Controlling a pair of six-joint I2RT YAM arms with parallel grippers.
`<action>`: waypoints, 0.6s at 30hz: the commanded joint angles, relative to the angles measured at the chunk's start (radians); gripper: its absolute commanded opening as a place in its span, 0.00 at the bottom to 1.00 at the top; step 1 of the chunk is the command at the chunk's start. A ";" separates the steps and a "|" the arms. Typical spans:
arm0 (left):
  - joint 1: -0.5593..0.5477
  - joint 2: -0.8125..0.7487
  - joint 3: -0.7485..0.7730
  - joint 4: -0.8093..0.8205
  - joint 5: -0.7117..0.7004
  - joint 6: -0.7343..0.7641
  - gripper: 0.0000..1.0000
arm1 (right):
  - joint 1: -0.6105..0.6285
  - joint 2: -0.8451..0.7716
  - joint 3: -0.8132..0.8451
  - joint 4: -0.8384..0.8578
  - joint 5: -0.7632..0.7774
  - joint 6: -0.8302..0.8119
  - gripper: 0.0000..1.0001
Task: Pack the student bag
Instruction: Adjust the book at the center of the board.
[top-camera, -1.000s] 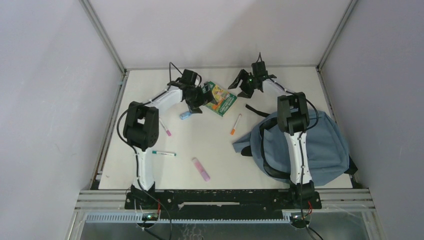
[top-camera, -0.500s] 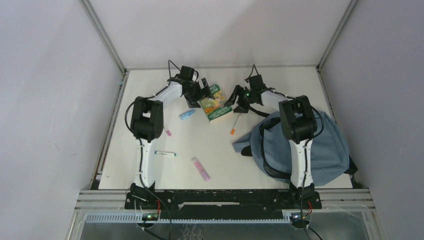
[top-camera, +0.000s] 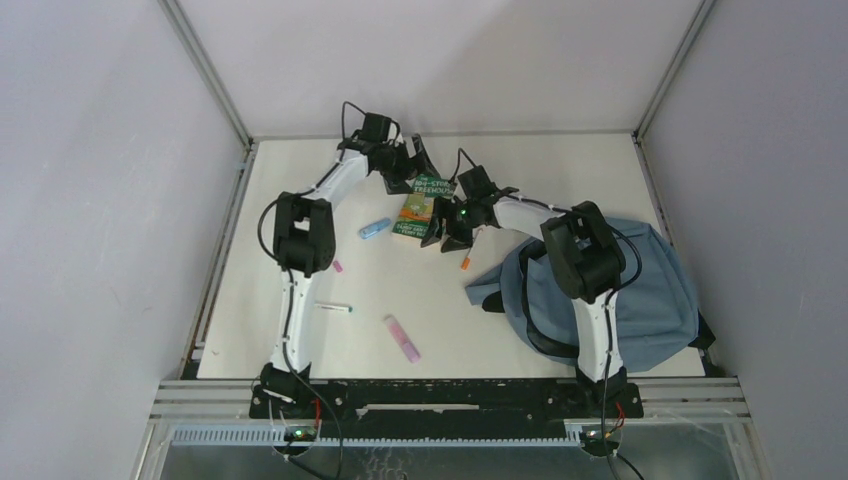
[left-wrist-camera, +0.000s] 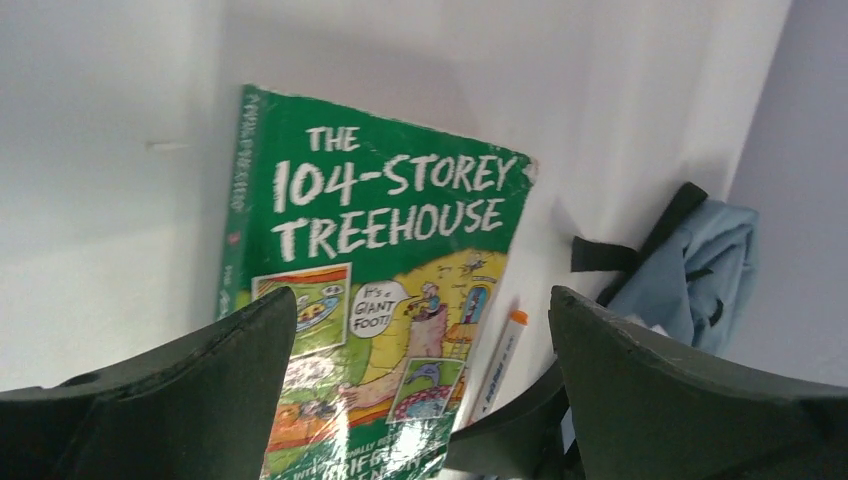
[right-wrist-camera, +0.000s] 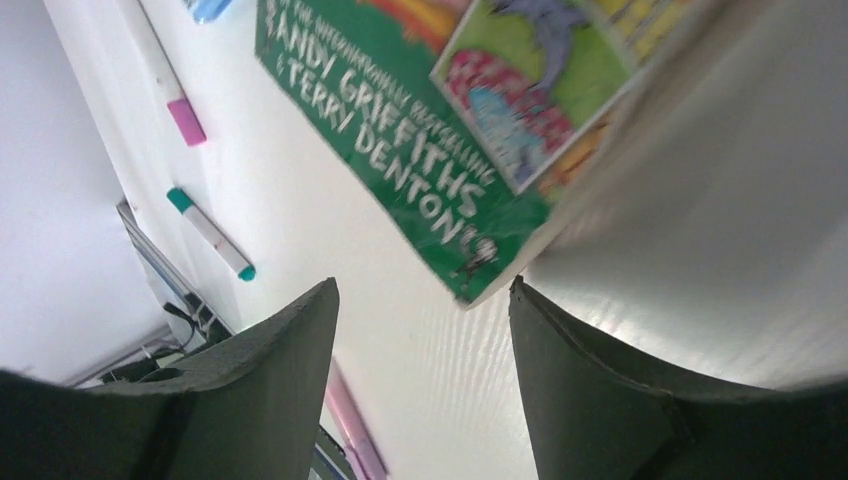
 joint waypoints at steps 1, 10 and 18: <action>-0.015 0.032 0.084 -0.003 0.122 0.029 1.00 | 0.041 -0.109 0.009 -0.043 0.008 -0.053 0.72; -0.011 -0.283 -0.012 -0.036 -0.150 0.099 1.00 | -0.024 -0.312 -0.043 -0.112 0.263 -0.149 0.80; -0.013 -0.606 -0.560 0.110 -0.256 -0.033 1.00 | -0.205 0.021 0.336 -0.133 0.242 -0.064 0.80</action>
